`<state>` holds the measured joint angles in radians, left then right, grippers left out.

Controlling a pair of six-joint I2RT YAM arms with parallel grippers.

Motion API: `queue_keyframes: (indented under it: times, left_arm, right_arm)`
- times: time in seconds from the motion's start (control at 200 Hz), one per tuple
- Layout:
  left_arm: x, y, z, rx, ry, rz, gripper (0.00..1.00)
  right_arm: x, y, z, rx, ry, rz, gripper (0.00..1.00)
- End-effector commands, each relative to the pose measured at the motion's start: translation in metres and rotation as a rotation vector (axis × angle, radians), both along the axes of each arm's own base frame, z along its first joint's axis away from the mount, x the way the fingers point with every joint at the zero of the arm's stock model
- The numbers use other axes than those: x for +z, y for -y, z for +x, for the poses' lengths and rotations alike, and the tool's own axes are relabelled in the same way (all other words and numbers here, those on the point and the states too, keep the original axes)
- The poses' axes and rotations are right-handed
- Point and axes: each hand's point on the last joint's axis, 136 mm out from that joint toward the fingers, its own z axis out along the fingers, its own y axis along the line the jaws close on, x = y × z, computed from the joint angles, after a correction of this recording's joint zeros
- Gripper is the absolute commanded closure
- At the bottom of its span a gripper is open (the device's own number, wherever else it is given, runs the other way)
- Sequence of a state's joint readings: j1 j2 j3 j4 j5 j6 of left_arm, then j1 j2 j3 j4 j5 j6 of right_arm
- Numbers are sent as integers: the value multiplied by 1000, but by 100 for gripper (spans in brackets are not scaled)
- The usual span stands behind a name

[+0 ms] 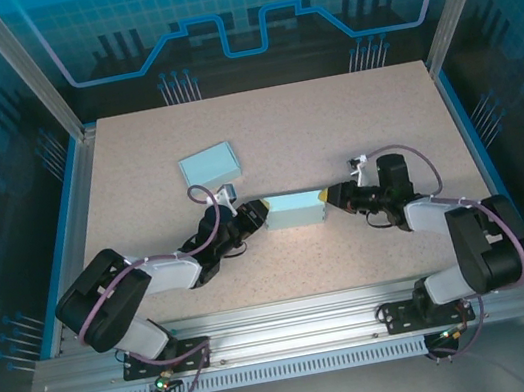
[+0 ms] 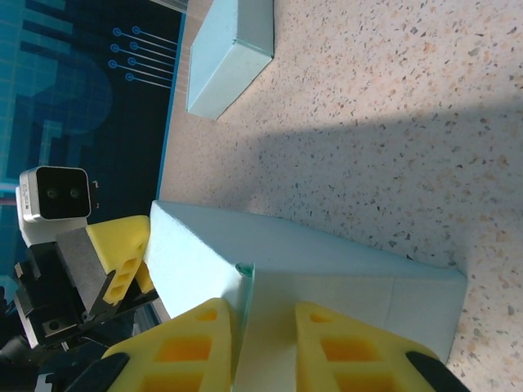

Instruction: Fold the paper box

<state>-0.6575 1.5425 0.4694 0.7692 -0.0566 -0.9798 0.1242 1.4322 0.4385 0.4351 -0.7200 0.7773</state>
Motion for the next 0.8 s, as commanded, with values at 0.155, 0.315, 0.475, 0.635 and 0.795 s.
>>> queue_keyframes:
  times: [0.155, 0.315, 0.475, 0.635, 0.795]
  left_arm:
    - [-107, -45, -54, 1, -337, 295, 78]
    - [-103, -42, -52, -4, -326, 291, 78]
    - [-101, -41, -51, -8, -320, 289, 78]
    - [-98, -42, -50, -6, -311, 289, 78]
    - [-96, -43, -51, -11, -303, 297, 78]
  right_arm:
    - [-66, 26, -43, -85, -303, -267, 73]
    - [-28, 27, -30, -55, -171, -364, 52]
    - [19, 31, -17, 19, 30, -478, 31]
    - [60, 5, -21, 181, 290, -577, 10]
    - [75, -30, -37, 428, 530, -821, 0]
